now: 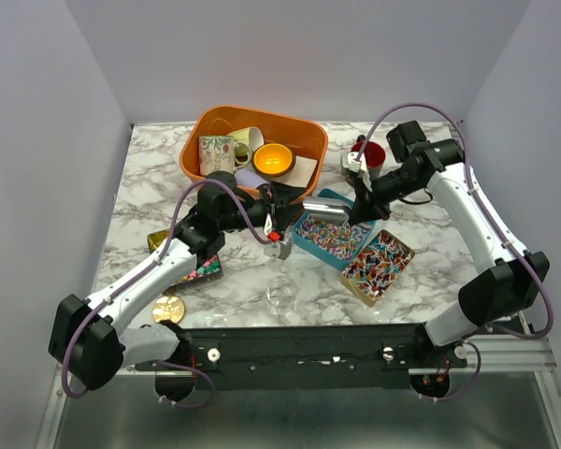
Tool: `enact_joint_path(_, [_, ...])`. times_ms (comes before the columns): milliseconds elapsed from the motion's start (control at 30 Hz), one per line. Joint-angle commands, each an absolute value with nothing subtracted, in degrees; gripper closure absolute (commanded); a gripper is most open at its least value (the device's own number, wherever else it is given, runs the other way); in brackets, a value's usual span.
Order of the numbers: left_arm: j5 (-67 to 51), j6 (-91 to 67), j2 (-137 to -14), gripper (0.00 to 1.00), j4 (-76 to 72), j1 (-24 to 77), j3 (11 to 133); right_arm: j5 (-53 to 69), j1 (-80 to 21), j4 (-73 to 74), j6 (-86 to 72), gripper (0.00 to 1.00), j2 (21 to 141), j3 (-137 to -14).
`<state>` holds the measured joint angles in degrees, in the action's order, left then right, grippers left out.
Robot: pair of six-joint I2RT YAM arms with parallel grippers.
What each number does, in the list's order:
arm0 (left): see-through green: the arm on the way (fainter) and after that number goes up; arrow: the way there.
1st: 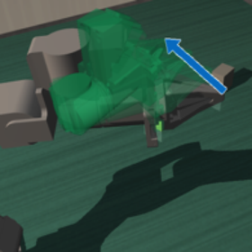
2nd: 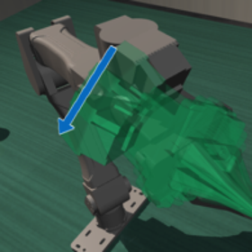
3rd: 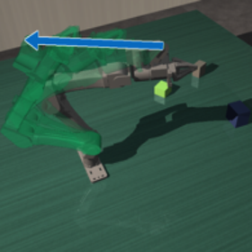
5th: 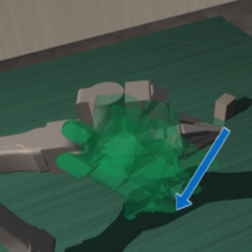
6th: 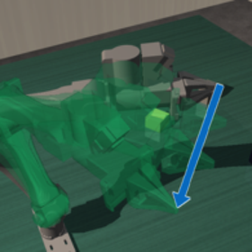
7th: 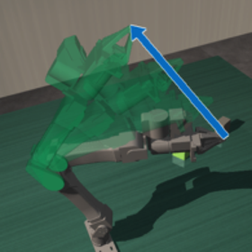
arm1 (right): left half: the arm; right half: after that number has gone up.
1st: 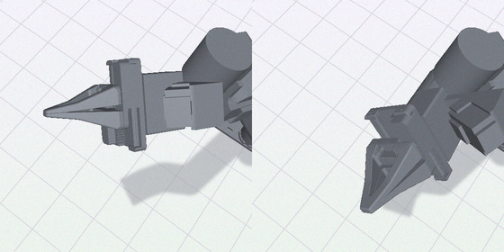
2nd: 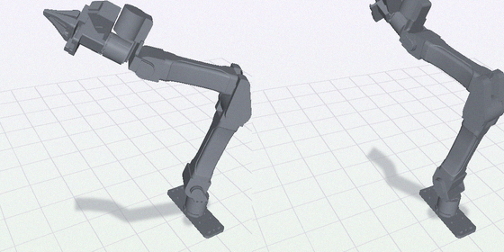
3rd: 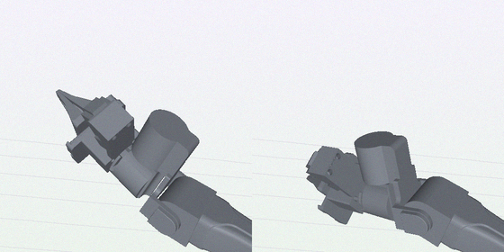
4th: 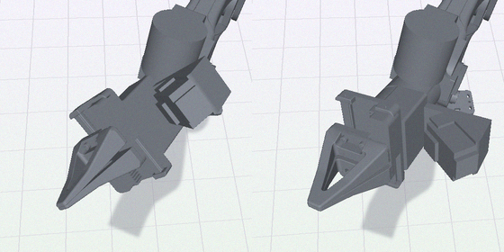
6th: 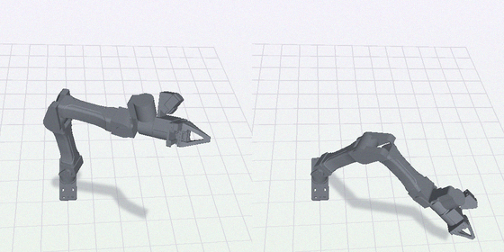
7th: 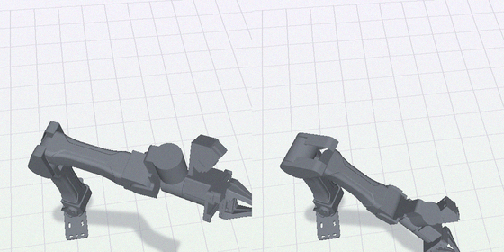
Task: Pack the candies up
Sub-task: Pick up the spatula from the center of the board.
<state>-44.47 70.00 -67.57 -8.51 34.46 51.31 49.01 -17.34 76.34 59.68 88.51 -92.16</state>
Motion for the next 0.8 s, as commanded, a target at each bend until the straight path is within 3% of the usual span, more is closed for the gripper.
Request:
enact_joint_path(0, [-44.1, 73.0, -68.7, 0.49, -10.2, 36.7, 50.6, 49.7, -18.2, 87.4, 60.2, 0.99, 90.5, -93.6])
enact_joint_path(167, [-44.5, 74.5, -69.8, 0.52, -9.4, 37.4, 50.8, 50.4, -18.8, 87.4, 60.1, 0.99, 92.1, -94.8])
enact_joint_path(300, [-44.5, 75.5, -70.6, 0.62, -9.1, 37.4, 51.0, 50.3, -20.1, 87.4, 60.2, 0.99, 91.7, -94.7])
enact_joint_path(500, [-44.6, 76.6, -71.8, 0.64, -11.6, 37.3, 50.4, 49.0, -20.8, 87.5, 60.7, 0.99, 90.3, -92.5])
enact_joint_path(700, [-46.8, 76.0, -73.8, 0.75, -12.6, 36.2, 51.1, 48.3, -20.9, 87.5, 60.7, 0.99, 90.2, -92.3])
enact_joint_path(767, [-47.0, 75.3, -74.4, 0.85, -13.0, 35.8, 51.2, 47.5, -20.9, 87.5, 61.3, 0.99, 90.1, -91.8])
